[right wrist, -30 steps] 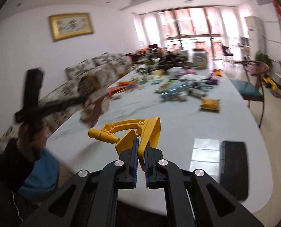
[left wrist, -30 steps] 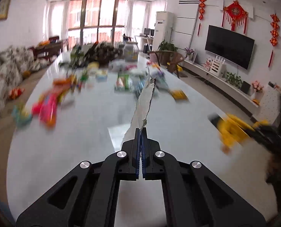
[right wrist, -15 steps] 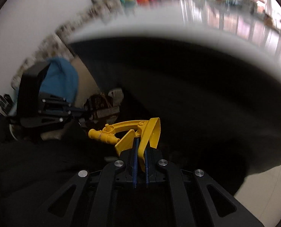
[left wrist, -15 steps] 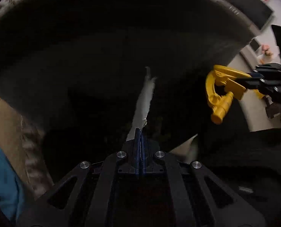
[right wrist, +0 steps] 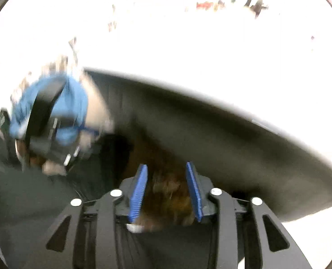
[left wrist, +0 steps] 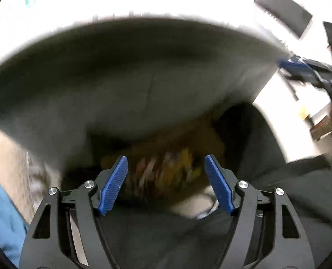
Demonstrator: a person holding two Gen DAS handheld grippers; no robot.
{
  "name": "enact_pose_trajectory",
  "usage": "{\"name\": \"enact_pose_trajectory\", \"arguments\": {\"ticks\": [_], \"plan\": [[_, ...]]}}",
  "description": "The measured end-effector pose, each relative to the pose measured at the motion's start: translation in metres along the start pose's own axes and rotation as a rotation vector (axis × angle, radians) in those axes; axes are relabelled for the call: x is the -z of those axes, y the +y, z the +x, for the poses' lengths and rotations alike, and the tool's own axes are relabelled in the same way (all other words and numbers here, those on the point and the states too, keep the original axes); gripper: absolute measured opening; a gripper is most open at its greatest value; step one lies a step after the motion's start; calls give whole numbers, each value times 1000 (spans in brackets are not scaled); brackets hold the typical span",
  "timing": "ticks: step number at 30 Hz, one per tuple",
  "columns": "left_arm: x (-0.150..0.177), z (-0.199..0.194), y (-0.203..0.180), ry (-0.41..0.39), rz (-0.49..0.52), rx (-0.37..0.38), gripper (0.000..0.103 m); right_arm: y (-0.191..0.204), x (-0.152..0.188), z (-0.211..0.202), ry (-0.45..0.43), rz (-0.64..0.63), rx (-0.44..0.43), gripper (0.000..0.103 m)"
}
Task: Collect trash
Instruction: 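Grasp the blue-silver toy figure with the left tool while the right tool grasps the yellow snack bag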
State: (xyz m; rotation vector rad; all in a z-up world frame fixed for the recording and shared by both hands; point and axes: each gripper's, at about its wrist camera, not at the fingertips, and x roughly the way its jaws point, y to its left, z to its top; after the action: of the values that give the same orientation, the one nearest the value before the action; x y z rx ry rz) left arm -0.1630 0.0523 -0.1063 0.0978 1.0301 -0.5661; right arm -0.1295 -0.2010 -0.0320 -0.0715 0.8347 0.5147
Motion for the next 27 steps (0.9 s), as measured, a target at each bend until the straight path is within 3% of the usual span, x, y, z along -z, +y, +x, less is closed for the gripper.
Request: {"name": "enact_pose_trajectory", "arguments": {"ticks": [2,4,5,7,10,13,15,17,20,24,27], "plan": [[-27,-38,-16,-129,47,-23,81,-33,-42,-16,-84,14,100,57],[-52,-58,-23,-215,63,-31,82,-76,-80,-13,-130,11,216,67],[-67,-65,-26,-248,62,-10,82,-105,-100,0,-117,23,279,72],[-87,-70,-28,-288,42,17,82,-166,-127,29,-41,121,320,77],[-113,-63,-36,-307,21,48,82,-252,-154,73,24,343,351,76],[-128,-51,-44,-295,20,58,82,-294,-170,99,47,439,411,76],[-135,-45,-42,-282,27,66,82,-314,-173,120,108,500,415,76],[-146,-35,-39,-266,41,64,82,-320,-175,132,143,488,472,77],[-173,-18,-39,-259,93,43,82,-311,-175,127,134,425,444,55],[-264,30,-39,-297,174,-76,82,-287,-160,105,82,361,334,49],[-343,88,-37,-244,184,-102,82,-269,-150,64,-10,339,270,49]]}}
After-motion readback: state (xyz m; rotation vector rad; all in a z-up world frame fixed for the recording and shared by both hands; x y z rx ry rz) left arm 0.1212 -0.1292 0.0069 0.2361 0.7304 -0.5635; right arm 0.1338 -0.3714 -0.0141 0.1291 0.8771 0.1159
